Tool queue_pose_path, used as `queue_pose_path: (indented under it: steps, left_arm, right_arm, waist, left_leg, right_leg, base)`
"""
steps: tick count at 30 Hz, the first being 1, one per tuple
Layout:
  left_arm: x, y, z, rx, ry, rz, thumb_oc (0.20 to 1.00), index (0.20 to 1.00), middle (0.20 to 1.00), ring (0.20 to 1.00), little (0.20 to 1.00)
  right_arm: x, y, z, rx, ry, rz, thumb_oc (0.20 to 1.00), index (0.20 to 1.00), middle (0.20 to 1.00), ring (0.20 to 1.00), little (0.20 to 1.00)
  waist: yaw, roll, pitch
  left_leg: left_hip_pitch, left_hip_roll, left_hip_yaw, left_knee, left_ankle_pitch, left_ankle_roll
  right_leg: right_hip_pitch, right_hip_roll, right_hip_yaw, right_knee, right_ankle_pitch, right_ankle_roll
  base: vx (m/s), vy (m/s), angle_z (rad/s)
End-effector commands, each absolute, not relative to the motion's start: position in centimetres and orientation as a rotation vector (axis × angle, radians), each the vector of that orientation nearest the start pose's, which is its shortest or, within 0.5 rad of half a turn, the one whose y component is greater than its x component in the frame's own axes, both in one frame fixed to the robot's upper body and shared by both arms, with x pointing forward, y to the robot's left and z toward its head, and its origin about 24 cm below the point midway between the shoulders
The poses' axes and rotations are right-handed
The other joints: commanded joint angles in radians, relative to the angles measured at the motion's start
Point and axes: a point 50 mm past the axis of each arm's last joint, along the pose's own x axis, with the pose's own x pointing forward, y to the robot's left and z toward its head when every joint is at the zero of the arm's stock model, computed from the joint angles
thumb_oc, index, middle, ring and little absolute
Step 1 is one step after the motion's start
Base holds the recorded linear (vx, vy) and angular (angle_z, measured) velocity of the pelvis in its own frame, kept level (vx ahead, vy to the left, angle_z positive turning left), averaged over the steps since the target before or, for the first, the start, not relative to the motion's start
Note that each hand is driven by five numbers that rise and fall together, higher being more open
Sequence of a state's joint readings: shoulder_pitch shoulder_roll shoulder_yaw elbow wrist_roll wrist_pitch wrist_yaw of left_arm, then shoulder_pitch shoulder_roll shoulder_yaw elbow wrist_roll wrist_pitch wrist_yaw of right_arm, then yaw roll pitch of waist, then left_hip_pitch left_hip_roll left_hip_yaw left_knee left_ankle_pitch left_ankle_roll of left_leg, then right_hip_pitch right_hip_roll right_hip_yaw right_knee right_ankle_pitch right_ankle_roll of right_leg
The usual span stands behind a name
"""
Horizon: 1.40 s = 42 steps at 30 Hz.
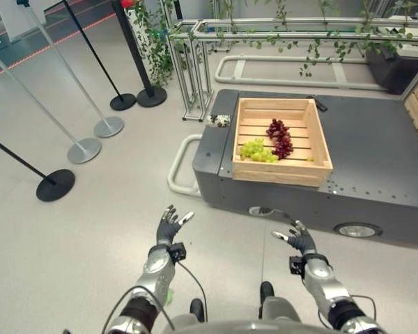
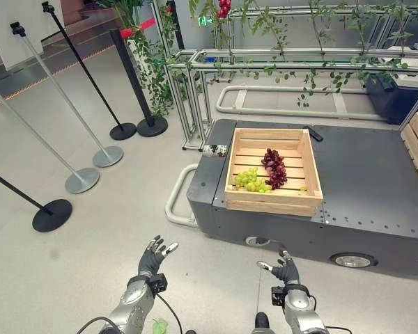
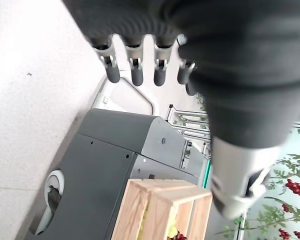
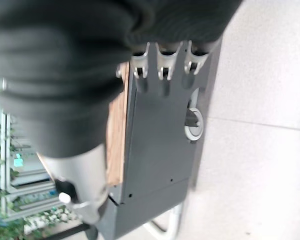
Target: Pick up the fruits from the basket on one side to the basket on the other side
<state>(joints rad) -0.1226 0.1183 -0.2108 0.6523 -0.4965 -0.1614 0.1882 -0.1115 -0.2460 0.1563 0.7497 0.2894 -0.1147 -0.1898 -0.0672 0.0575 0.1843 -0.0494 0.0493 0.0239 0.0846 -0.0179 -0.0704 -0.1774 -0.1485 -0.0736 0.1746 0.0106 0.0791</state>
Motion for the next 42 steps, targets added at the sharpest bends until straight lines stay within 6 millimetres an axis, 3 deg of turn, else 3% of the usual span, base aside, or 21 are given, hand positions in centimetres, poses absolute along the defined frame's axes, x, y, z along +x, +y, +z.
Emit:
queue_pose_path:
  steps: [1,9,15,19,23,28,32,36,38,40,42]
  left_arm:
    - [26.3,16.1,-4.2,-0.312,0.314,0.192,1.000,1.000,1.000,1.000,1.000]
    - [26.8,15.8,-3.5,-0.348,0.286,0.175,1.000,1.000,1.000,1.000,1.000]
    - [27.0,16.1,-2.9,-0.367,0.251,0.200,1.000,1.000,1.000,1.000,1.000]
    - [26.8,15.9,-2.8,-0.358,0.242,0.197,1.000,1.000,1.000,1.000,1.000]
    - [26.1,15.7,-3.6,-0.346,0.278,0.181,1.000,1.000,1.000,1.000,1.000]
    - [25.6,15.5,-4.0,-0.334,0.296,0.163,1.000,1.000,1.000,1.000,1.000]
    - [25.6,15.7,-3.5,-0.312,0.278,0.145,1.000,1.000,1.000,1.000,1.000]
    - [25.5,15.8,-3.1,-0.279,0.254,0.130,1.000,1.000,1.000,1.000,1.000]
    - [25.2,15.8,-3.1,-0.268,0.251,0.121,1.000,1.000,1.000,1.000,1.000]
    - [25.2,15.8,-2.9,-0.257,0.243,0.110,1.000,1.000,1.000,1.000,1.000]
    - [25.2,15.9,-2.8,-0.243,0.238,0.111,1.000,1.000,1.000,1.000,1.000]
  right_arm:
    - [25.4,-20.9,-4.2,0.001,0.314,-0.229,1.000,1.000,1.000,1.000,1.000]
    - [27.6,-22.0,0.4,-0.059,0.114,-0.244,1.000,1.000,1.000,1.000,1.000]
    - [29.6,-22.4,5.6,-0.119,-0.099,-0.273,1.000,1.000,1.000,1.000,1.000]
    - [30.5,-22.8,8.5,-0.202,-0.202,-0.276,1.000,1.000,1.000,1.000,1.000]
    - [30.5,-23.4,8.9,-0.201,-0.206,-0.296,1.000,1.000,1.000,1.000,1.000]
    - [30.8,-23.6,11.7,-0.180,-0.310,-0.295,1.000,1.000,1.000,1.000,1.000]
    - [31.4,-23.6,14.0,-0.182,-0.388,-0.297,1.000,1.000,1.000,1.000,1.000]
    - [32.3,-24.1,15.7,-0.222,-0.419,-0.309,1.000,1.000,1.000,1.000,1.000]
    - [32.9,-24.7,16.1,-0.284,-0.397,-0.326,1.000,1.000,1.000,1.000,1.000]
    - [33.7,-25.3,16.5,-0.330,-0.370,-0.336,1.000,1.000,1.000,1.000,1.000]
    - [34.7,-25.6,17.5,-0.388,-0.356,-0.344,1.000,1.000,1.000,1.000,1.000]
  waist:
    - [-0.014,-0.029,0.032]
    - [-0.022,-0.010,0.056]
    - [-0.022,0.004,0.102]
    - [-0.009,-0.008,0.171]
    - [-0.003,-0.018,0.186]
    - [0.001,-0.015,0.212]
    - [0.010,-0.013,0.218]
    - [0.031,0.002,0.226]
    - [0.042,0.000,0.227]
    - [0.046,0.001,0.228]
    - [0.064,0.002,0.231]
  left_leg:
    - [-0.081,-0.022,-0.018,0.168,-0.135,-0.019]
    - [-0.079,-0.003,-0.023,0.154,-0.113,-0.035]
    - [-0.095,0.016,-0.039,0.167,-0.095,-0.053]
    - [-0.144,-0.004,-0.108,0.275,-0.099,-0.066]
    - [-0.177,-0.024,-0.123,0.390,-0.106,-0.067]
    - [-0.226,-0.032,-0.130,0.485,-0.046,-0.074]
    - [-0.250,-0.019,-0.130,0.364,-0.049,-0.076]
    - [-0.252,0.045,-0.152,0.106,0.063,-0.101]
    - [-0.259,0.060,-0.129,0.073,0.082,-0.106]
    - [-0.249,0.079,-0.052,0.064,0.098,-0.101]
    - [-0.248,0.069,-0.058,0.048,0.113,-0.100]
  right_leg:
    - [0.120,-0.017,-0.036,-0.014,-0.164,0.026]
    - [0.114,-0.001,-0.038,-0.010,-0.173,0.016]
    - [0.099,0.026,-0.038,-0.010,-0.177,0.000]
    - [0.104,0.056,-0.029,-0.017,-0.186,-0.024]
    - [0.154,0.050,-0.043,-0.036,-0.193,-0.035]
    - [0.207,0.061,-0.056,-0.059,-0.208,-0.056]
    - [0.197,0.066,-0.056,-0.056,-0.217,-0.051]
    - [0.183,0.089,-0.044,-0.062,-0.218,-0.027]
    - [0.198,0.087,-0.041,-0.079,-0.222,-0.019]
    - [0.216,0.083,-0.047,-0.094,-0.228,-0.015]
    - [0.216,0.080,-0.041,-0.103,-0.230,-0.008]
  base:
    - [-0.03,-0.032,-0.03]
    - [-0.02,-0.045,0.00]
    - [-0.05,-0.095,-0.02]
    - [-0.06,-0.134,-0.10]
    - [0.04,-0.083,0.10]
    - [0.02,-0.026,0.02]
    - [0.05,0.023,0.17]
    - [0.11,0.091,0.07]
    - [0.11,0.110,0.10]
    - [0.04,0.128,-0.18]
    - [0.04,0.176,-0.30]
